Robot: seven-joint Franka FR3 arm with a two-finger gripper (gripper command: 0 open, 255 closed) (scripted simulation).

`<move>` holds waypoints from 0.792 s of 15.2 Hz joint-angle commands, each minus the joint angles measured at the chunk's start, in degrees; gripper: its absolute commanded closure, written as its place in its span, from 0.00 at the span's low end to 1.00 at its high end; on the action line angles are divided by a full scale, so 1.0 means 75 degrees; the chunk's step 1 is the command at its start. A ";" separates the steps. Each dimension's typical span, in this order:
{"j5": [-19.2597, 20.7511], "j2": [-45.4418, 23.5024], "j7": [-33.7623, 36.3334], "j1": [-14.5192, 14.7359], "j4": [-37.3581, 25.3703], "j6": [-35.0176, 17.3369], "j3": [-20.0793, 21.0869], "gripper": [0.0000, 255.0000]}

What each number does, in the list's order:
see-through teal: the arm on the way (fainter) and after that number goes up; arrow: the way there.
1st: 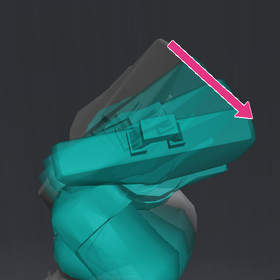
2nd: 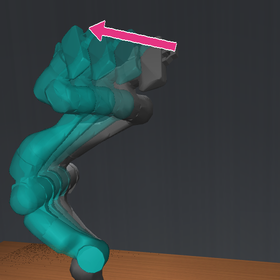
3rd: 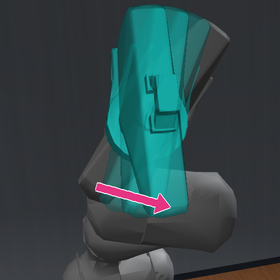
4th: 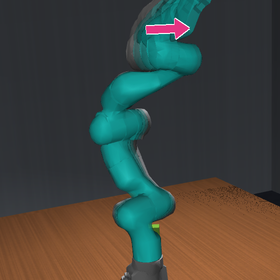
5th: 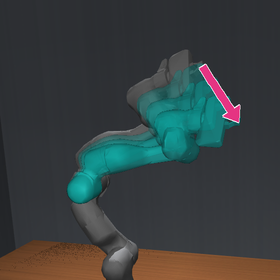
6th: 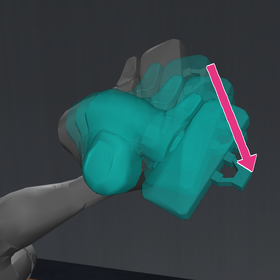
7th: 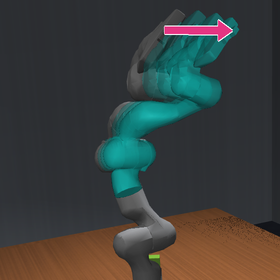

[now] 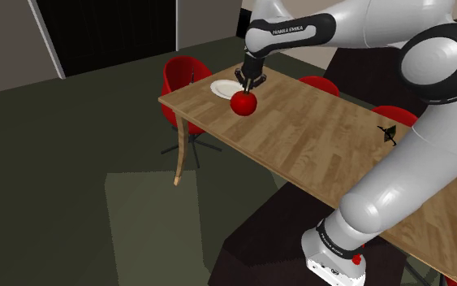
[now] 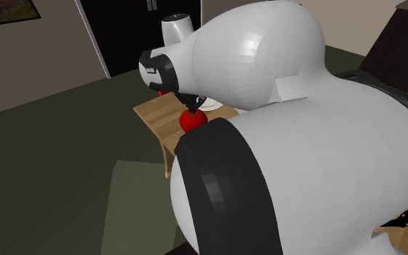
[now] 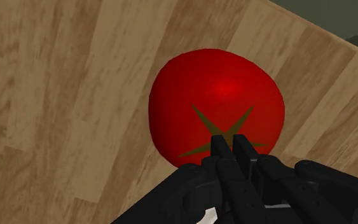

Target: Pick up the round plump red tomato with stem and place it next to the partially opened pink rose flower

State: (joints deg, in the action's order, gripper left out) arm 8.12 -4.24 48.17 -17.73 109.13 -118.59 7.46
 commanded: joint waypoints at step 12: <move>-0.0104 0.0214 -0.0174 0.0009 -0.1087 0.1290 0.0015 1.00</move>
State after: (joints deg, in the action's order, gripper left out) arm 7.37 -2.65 46.84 -17.73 101.69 -109.67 7.51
